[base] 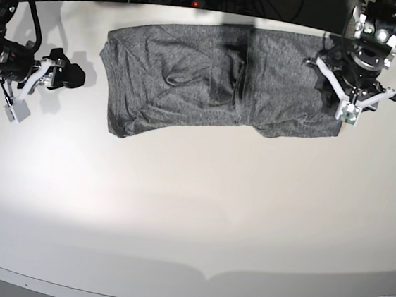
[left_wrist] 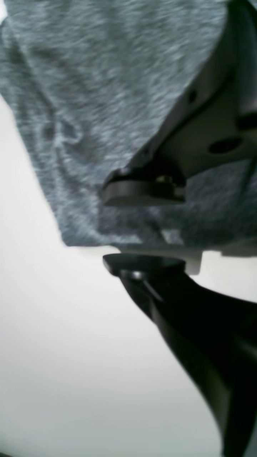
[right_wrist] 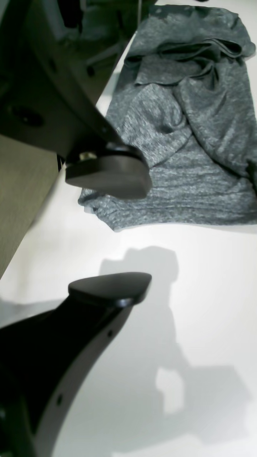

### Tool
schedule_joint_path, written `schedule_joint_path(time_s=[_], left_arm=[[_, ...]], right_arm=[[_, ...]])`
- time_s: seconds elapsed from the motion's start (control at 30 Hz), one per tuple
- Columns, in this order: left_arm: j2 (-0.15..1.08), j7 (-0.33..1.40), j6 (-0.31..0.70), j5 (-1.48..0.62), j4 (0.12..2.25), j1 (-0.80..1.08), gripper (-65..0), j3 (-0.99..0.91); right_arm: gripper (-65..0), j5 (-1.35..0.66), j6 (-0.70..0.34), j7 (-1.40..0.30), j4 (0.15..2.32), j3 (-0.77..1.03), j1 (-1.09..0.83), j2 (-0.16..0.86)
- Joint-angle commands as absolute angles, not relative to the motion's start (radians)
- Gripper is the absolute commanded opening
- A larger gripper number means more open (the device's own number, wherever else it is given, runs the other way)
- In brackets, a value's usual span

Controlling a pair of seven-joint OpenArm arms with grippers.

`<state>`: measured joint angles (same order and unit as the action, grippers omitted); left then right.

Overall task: Fold the T-shirt properly
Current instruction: 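Grasp the opposite end of the folded shirt with the right gripper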

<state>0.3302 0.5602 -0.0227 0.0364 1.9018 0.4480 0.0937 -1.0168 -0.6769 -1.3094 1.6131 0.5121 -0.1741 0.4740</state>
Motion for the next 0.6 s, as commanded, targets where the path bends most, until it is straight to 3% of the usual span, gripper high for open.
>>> schedule_joint_path(time_s=[0.0, 0.17, 0.33, 0.57], left_arm=[[0.345, 0.542, -0.030, 0.045, 1.918, 0.443, -43.2, 0.090], [0.386, 0.540, -0.036, 0.044, 1.918, 0.443, -43.2, 0.090], [0.443, 0.532, -0.145, 0.021, 1.918, 0.443, -43.3, 0.074], [0.490, 0.546, -0.134, -0.170, 1.916, 0.447, -43.3, -0.086]], right_arm=[[-28.8, -1.032, -0.669, -1.303, 1.603, 0.507, -0.167, 0.491], [-28.8, -1.022, -0.671, -1.298, 1.497, 0.458, -0.155, 0.490], [-28.8, -0.967, -0.672, -1.227, 1.431, 0.386, -0.130, 0.487], [-28.8, -0.841, -0.669, -1.122, 1.429, 0.224, -0.127, 0.445]])
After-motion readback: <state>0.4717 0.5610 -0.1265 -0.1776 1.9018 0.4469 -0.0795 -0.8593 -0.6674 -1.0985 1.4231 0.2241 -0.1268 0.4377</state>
